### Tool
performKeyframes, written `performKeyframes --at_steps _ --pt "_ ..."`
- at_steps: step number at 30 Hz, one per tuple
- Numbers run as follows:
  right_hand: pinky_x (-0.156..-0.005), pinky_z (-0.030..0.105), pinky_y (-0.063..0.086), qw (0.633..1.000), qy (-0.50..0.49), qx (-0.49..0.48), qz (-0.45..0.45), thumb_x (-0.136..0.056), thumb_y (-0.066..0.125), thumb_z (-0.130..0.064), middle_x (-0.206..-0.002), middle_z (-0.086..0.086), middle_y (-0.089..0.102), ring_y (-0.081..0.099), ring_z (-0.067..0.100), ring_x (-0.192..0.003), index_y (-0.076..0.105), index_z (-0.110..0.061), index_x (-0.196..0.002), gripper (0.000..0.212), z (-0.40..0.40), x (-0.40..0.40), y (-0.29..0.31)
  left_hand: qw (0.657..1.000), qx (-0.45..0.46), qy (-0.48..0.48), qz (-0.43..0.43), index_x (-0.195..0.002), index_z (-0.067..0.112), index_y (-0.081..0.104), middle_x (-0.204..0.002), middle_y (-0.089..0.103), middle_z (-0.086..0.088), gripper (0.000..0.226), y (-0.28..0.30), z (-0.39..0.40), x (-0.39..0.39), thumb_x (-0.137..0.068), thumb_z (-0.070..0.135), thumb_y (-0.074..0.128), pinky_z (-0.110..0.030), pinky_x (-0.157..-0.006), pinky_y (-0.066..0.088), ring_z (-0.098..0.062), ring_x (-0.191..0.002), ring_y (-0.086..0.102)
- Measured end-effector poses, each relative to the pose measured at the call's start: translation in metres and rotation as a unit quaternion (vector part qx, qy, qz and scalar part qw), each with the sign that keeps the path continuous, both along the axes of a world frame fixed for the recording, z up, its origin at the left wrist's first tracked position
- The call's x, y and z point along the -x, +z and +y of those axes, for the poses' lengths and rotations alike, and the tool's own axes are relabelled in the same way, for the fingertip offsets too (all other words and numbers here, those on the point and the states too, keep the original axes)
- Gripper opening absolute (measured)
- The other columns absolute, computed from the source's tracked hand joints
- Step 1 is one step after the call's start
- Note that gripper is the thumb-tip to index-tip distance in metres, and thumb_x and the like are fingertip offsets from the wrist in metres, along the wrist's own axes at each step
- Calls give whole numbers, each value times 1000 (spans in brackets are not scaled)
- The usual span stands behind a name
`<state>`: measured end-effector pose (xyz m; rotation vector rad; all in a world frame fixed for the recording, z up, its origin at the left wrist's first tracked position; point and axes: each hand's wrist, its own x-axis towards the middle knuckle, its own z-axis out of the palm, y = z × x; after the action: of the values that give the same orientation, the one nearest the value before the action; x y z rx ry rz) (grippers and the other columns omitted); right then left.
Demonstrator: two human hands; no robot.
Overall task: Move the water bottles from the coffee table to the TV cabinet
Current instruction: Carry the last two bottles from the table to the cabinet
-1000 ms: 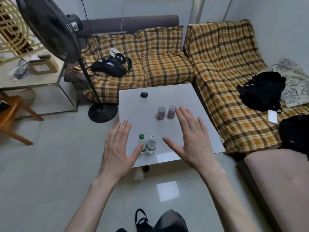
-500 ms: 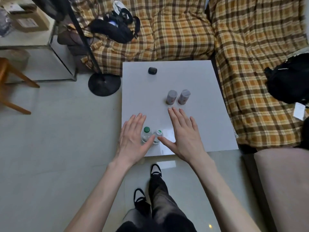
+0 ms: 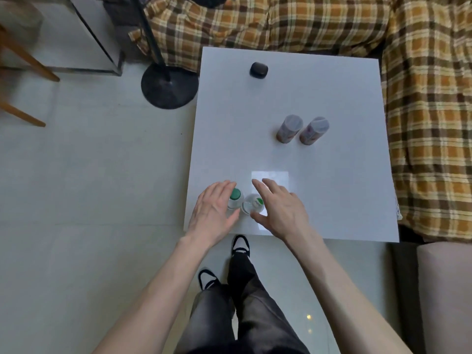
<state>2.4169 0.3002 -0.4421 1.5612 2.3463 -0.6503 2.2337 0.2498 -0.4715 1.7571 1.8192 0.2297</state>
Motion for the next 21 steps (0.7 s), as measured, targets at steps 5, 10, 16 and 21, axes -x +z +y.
performKeyframes --at_steps 5,10,16,21 --pt "-64 33 38 998 10 37 -57 -96 64 -39 -126 3 46 58 28 -98 45 -21 -135 47 4 19 -36 999 38 -27 22 -155 20 43 -152 51 1 60 -25 16 -5 -100 34 62 -37 -110 38 -24 -136 51" --pt "-60 35 34 995 -40 50 -70 -96 62 -21 -116 8 45 46 29 -77 46 -13 -121 31 7 21 -47 997 63 -27 31 -144 22 52 -136 53 0 46 -30 29 -8 -100 23 63 -39 -95 48 -26 -118 58" --pt "-60 35 33 997 -49 36 -45 -101 56 -25 -108 7 52 53 31 -78 45 -13 -106 17 18 17 -45 998 62 -3 27 -121 13 58 -118 50 -6 26 -31 37 -7 -96 10 66 -39 -76 47 -30 -99 60" --pt "-49 31 18 999 -19 -29 -13 -99 58 -40 -89 -3 43 50 26 -74 38 -20 -93 28 19 12 -23 998 56 27 19 -119 10 57 -116 48 -8 23 -10 26 0 -99 14 66 -46 -82 51 -34 -97 59"
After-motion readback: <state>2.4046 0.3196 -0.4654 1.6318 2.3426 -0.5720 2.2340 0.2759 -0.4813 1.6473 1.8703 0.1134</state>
